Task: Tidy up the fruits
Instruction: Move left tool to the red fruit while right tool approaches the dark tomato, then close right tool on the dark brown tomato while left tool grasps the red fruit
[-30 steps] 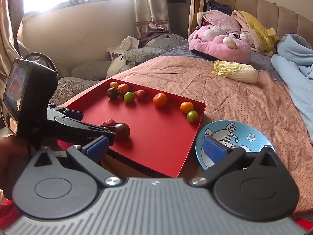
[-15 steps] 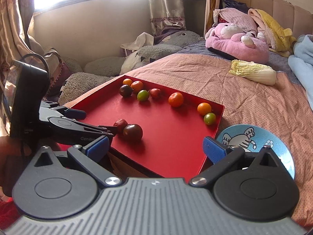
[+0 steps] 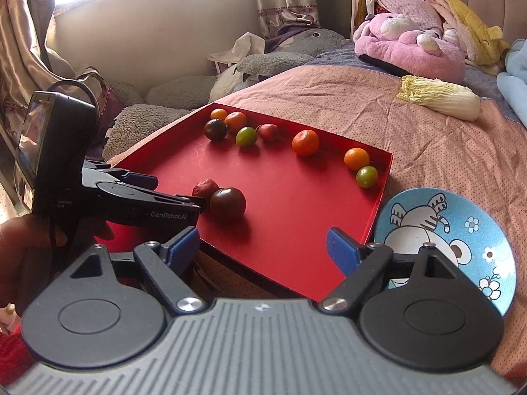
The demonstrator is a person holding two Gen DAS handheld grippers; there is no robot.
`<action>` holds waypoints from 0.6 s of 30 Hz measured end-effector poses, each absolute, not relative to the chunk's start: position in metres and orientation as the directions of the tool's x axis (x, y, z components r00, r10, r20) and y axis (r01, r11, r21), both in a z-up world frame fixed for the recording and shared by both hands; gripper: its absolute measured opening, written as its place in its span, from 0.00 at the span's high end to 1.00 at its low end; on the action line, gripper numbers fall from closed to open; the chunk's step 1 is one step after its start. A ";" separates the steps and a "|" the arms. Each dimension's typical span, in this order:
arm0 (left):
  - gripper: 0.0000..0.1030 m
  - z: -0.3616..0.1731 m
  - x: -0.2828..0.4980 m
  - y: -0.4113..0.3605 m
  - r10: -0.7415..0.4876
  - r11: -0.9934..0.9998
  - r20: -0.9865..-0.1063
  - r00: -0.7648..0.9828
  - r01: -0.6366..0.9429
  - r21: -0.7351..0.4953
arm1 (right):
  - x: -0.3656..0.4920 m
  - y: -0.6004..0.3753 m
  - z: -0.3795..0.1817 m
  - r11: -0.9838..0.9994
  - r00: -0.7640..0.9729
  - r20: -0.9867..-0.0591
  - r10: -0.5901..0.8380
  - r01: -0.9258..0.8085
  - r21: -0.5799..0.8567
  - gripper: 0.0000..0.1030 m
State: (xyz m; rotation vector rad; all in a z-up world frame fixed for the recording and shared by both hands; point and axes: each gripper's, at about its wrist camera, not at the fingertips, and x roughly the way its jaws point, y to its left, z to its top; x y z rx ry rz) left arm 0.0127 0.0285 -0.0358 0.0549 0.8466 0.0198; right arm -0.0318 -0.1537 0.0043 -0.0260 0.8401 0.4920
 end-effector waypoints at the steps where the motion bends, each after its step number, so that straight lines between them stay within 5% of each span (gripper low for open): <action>1: 0.35 -0.037 0.014 0.029 0.036 0.999 -0.752 0.659 0.006 0.053 | -0.032 -0.153 0.004 0.887 0.561 -0.720 0.408 -0.430 0.168 0.14; 18: 0.36 -0.038 0.039 0.033 0.008 1.000 -0.759 0.651 -0.003 0.008 | 0.012 -0.112 -0.036 0.850 0.511 -0.772 0.378 -0.522 0.070 0.15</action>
